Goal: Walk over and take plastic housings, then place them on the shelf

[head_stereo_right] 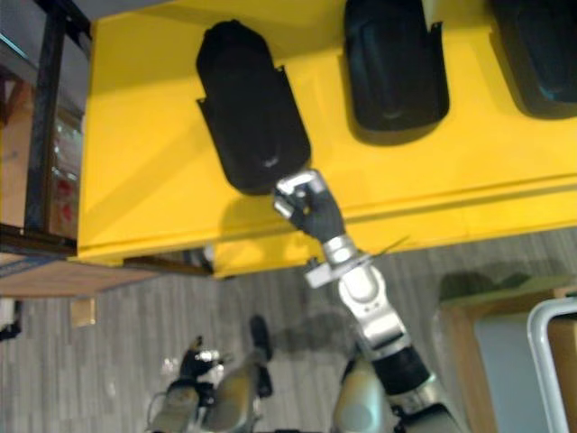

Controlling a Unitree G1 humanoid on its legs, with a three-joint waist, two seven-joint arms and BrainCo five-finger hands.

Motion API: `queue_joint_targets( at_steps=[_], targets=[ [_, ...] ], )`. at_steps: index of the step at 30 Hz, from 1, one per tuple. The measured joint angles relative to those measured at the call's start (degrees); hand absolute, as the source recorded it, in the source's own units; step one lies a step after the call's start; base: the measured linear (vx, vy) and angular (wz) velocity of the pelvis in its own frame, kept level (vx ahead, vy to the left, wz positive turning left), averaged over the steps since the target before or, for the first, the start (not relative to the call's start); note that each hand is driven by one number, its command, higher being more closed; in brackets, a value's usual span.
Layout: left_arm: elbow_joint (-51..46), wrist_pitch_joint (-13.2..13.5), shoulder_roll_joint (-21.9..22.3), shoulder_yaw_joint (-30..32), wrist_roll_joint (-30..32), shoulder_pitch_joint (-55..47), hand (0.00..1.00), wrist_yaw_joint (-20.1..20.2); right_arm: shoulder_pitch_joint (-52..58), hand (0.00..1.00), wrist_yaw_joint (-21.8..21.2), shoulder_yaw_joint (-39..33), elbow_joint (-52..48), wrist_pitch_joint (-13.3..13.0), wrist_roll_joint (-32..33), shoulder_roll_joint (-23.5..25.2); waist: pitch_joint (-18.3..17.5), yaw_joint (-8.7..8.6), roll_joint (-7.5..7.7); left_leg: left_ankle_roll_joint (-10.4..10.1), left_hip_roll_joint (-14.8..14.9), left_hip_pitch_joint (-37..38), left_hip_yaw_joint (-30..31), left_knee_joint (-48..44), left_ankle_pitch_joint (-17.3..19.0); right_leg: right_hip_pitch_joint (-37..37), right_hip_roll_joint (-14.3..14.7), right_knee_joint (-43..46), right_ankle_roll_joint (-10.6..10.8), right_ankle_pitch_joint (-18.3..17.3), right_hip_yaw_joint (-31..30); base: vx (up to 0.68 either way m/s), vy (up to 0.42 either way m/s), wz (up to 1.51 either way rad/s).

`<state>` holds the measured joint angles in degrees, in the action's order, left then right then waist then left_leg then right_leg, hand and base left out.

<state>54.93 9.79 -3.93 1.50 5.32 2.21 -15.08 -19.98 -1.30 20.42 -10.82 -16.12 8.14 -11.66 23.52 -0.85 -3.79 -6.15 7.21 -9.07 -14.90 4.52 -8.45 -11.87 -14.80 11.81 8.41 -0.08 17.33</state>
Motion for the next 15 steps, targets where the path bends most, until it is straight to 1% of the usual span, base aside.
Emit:
queue_joint_targets(
  at_steps=[4,9,15],
  targets=[
    [0.0,0.0,0.0,0.0,0.0,0.0,0.00,0.0,0.0,1.00,-0.1,0.4,-3.0,-1.1,0.1,0.0,0.0,-0.05,0.02,0.0,0.0,0.0,-0.1,0.0,0.0,0.0,0.0,0.0,0.0,0.0,-0.1,0.02,-0.001,0.00],
    [0.2,0.0,0.0,0.0,-0.1,0.0,0.00,0.0,0.1,1.00,-0.2,2.4,-4.2,-1.2,0.1,-0.1,0.0,-0.09,0.02,0.0,0.1,0.3,-0.6,0.0,0.0,-0.1,0.1,0.0,0.0,0.0,-0.5,-0.01,-0.002,-0.04],
    [0.3,0.0,0.0,0.0,-0.3,0.0,0.00,0.0,0.7,1.00,-0.1,2.8,-3.6,-1.1,0.0,-0.1,0.0,-0.10,0.05,0.0,0.2,0.4,-0.9,0.0,0.0,-0.2,0.2,0.0,0.0,0.0,-0.8,0.00,0.000,-0.02]
  ],
)
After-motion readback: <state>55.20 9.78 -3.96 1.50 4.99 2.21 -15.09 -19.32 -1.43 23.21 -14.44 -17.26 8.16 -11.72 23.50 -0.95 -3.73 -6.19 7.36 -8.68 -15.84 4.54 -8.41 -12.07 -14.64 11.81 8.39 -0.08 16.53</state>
